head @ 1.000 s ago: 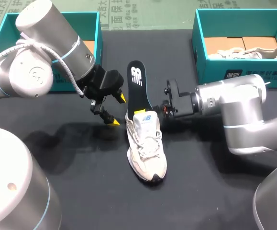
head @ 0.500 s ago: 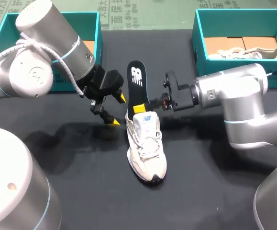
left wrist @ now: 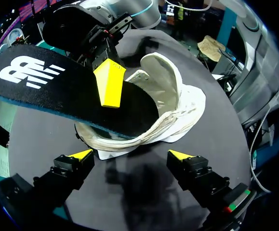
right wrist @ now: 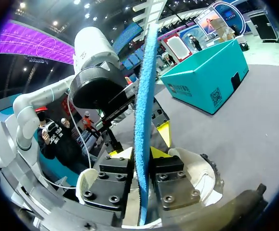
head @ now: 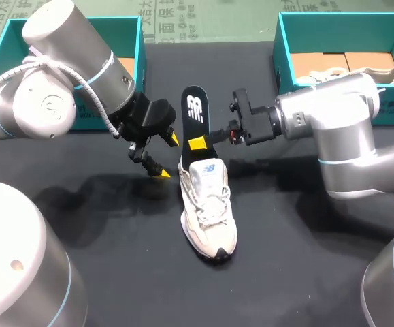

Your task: Take the shoe out of the shoebox, open the shoe tongue, remove and reinsert the insole, then place the shoe into the shoebox

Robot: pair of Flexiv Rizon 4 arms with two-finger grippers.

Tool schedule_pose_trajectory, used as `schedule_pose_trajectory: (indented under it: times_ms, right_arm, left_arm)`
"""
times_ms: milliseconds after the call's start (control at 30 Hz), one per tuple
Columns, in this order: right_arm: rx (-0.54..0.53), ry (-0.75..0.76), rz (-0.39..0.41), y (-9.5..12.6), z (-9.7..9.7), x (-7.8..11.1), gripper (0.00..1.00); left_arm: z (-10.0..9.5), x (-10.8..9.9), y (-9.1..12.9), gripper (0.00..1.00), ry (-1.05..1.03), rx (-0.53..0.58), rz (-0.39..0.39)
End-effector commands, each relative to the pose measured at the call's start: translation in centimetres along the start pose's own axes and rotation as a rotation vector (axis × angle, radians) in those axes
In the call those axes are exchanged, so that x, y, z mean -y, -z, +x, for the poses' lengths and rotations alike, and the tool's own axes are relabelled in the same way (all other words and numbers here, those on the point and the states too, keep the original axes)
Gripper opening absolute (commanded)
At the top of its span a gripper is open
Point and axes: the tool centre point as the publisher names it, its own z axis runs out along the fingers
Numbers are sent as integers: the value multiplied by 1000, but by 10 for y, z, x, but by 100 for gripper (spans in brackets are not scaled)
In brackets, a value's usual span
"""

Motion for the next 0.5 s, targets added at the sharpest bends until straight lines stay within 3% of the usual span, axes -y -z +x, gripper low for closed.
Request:
schedule_pose_trajectory:
  times_ms: [33, 500]
  right_arm:
    - [-15, -17, 13, -2, -8, 2, 0]
    - [-20, -98, 22, -8, -6, 33, 0]
  left_arm:
    - [1, 0, -1, 100, 0, 3, -2]
    - [1, 0, -1, 100, 0, 3, -2]
